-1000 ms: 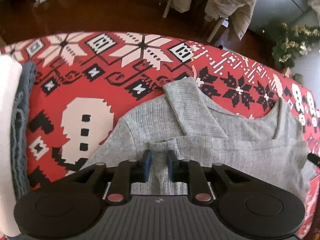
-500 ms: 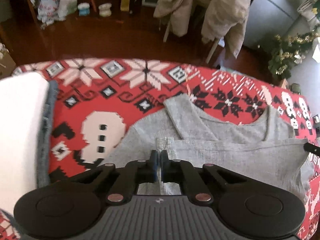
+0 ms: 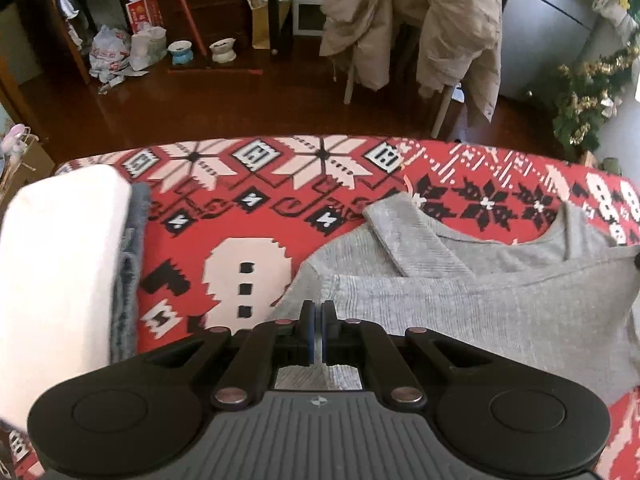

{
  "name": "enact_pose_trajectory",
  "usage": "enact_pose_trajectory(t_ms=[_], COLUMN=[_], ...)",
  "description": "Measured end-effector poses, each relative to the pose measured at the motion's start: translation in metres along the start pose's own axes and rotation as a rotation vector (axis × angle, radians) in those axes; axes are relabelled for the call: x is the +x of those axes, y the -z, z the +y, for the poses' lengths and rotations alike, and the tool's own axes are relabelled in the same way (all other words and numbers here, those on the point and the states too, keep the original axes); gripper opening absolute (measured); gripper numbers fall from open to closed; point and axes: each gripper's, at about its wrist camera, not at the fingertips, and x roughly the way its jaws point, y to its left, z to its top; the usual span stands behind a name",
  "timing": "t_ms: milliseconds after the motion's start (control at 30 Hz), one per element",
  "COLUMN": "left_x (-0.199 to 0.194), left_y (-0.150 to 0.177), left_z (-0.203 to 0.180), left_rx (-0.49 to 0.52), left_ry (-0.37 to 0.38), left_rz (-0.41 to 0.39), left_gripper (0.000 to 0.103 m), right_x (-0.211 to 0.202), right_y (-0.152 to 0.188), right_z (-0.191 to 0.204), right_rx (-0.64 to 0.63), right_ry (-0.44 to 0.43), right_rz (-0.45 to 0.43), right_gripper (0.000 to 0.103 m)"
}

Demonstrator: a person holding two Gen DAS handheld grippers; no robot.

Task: Fold clothes

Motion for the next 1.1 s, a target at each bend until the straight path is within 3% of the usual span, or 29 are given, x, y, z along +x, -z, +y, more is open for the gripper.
enact_pose_trajectory(t_ms=[67,133,233,500,700,933,967,1000,1100], left_x=[0.01,0.007,-0.006,-0.044,-0.05,-0.046,-0.046,-0.045,-0.044], left_y=[-0.001,-0.002,0.002,0.056,0.102,0.108,0.106,0.103,0.101], left_z=[-0.001,0.003,0.013,0.015,0.002,-0.011,-0.012,-0.013,-0.019], left_rx=[0.002,-0.02,-0.05,-0.008,0.045,0.119,0.121,0.123,0.164], left_ry=[-0.013,-0.015,0.009,0.083,0.081,0.044,0.049,0.055,0.071], left_rz=[0.016,0.016,0.016,0.117,0.191,0.158,0.15,0.143,0.133], left_gripper=[0.007,0.007,0.01,0.01,0.01,0.01,0.01,0.01,0.01], right_x=[0.01,0.014,-0.007,-0.065,-0.067,-0.051,-0.049,-0.046,-0.041], right_y=[0.005,0.01,0.014,0.056,0.093,0.095,0.095,0.095,0.096], right_z=[-0.001,-0.004,-0.018,-0.042,-0.03,-0.025,-0.025,-0.024,-0.023], right_rx=[-0.008,-0.009,0.032,0.044,0.011,0.062,0.059,0.057,0.042], right_ry=[0.011,0.029,0.026,-0.023,-0.032,0.006,0.01,0.014,0.031], right_rz=[0.022,0.032,0.024,0.161,0.227,0.193,0.197,0.202,0.22], right_gripper=[0.004,0.018,0.027,0.025,0.024,0.023,0.021,0.012,0.009])
